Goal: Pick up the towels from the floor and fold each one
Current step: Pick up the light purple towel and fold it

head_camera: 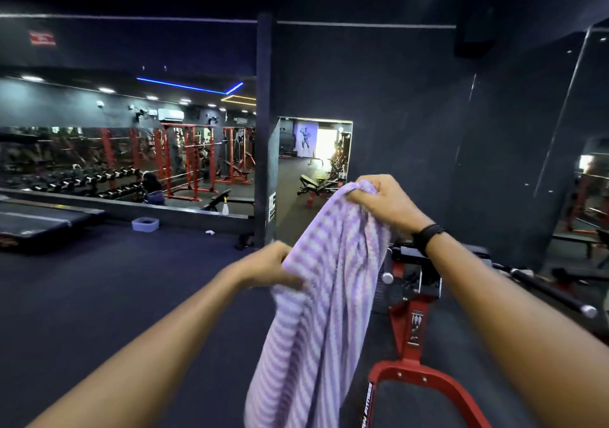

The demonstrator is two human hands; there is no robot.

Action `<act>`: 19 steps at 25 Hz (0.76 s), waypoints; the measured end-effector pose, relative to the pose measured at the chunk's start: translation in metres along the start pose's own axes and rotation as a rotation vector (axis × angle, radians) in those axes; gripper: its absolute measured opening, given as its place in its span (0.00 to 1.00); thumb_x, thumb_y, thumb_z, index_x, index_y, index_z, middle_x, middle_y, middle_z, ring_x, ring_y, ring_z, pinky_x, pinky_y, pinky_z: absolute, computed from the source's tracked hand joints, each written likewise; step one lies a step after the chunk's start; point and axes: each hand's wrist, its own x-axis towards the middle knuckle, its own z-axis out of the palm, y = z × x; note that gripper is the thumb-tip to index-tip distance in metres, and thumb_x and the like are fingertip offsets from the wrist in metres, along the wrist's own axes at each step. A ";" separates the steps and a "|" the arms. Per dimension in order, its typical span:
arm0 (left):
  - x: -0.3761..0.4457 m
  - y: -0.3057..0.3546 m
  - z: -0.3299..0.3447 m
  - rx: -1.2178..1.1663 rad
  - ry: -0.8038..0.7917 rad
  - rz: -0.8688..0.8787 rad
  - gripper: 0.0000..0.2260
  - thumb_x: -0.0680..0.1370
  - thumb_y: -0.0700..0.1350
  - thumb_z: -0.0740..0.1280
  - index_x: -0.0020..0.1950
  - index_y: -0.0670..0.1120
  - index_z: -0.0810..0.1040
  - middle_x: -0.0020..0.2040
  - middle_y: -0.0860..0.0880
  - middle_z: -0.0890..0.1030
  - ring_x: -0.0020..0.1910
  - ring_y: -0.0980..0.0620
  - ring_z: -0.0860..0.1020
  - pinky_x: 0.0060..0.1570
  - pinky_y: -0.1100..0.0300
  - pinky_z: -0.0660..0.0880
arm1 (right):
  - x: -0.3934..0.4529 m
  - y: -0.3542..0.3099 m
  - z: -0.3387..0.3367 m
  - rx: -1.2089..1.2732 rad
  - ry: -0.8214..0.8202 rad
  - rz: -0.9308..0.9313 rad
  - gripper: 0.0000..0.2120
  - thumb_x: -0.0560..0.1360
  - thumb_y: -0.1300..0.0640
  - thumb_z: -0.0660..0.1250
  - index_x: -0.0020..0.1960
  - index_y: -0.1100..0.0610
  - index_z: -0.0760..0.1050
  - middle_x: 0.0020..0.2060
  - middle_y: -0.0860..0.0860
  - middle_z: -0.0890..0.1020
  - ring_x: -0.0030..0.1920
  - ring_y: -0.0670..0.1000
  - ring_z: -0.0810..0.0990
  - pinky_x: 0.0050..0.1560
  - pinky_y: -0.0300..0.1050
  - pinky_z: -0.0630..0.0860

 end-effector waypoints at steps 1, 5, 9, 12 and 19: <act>-0.001 -0.017 -0.003 0.146 -0.041 -0.050 0.10 0.68 0.49 0.77 0.33 0.48 0.79 0.32 0.58 0.74 0.34 0.61 0.72 0.37 0.59 0.70 | 0.005 0.004 -0.003 0.002 0.140 0.048 0.19 0.72 0.59 0.66 0.27 0.53 0.61 0.26 0.43 0.63 0.31 0.45 0.61 0.34 0.43 0.58; 0.005 -0.040 -0.023 0.000 0.164 0.060 0.18 0.71 0.56 0.73 0.31 0.43 0.74 0.31 0.57 0.68 0.33 0.60 0.65 0.35 0.59 0.60 | 0.009 0.025 -0.016 -0.169 0.225 0.143 0.13 0.69 0.55 0.70 0.30 0.52 0.68 0.30 0.44 0.71 0.34 0.46 0.68 0.36 0.43 0.65; 0.022 0.004 -0.025 -0.136 0.141 0.246 0.08 0.75 0.46 0.72 0.36 0.47 0.81 0.31 0.58 0.73 0.34 0.62 0.67 0.33 0.64 0.62 | -0.001 0.019 0.033 -0.345 -0.492 0.091 0.25 0.66 0.53 0.79 0.60 0.55 0.76 0.53 0.43 0.77 0.54 0.40 0.75 0.49 0.23 0.67; 0.030 0.013 -0.022 -0.238 0.115 0.304 0.02 0.74 0.42 0.72 0.41 0.45 0.83 0.37 0.54 0.82 0.38 0.60 0.74 0.38 0.66 0.69 | -0.001 0.022 0.063 -0.242 -0.559 0.048 0.10 0.71 0.58 0.75 0.39 0.60 0.74 0.33 0.45 0.73 0.33 0.40 0.68 0.34 0.36 0.65; 0.017 -0.070 -0.058 0.222 -0.237 -0.099 0.06 0.70 0.50 0.76 0.34 0.52 0.83 0.28 0.57 0.75 0.28 0.59 0.71 0.33 0.63 0.68 | 0.011 0.032 0.045 -0.065 -0.043 0.123 0.19 0.74 0.64 0.67 0.30 0.54 0.61 0.28 0.45 0.62 0.32 0.43 0.60 0.32 0.41 0.57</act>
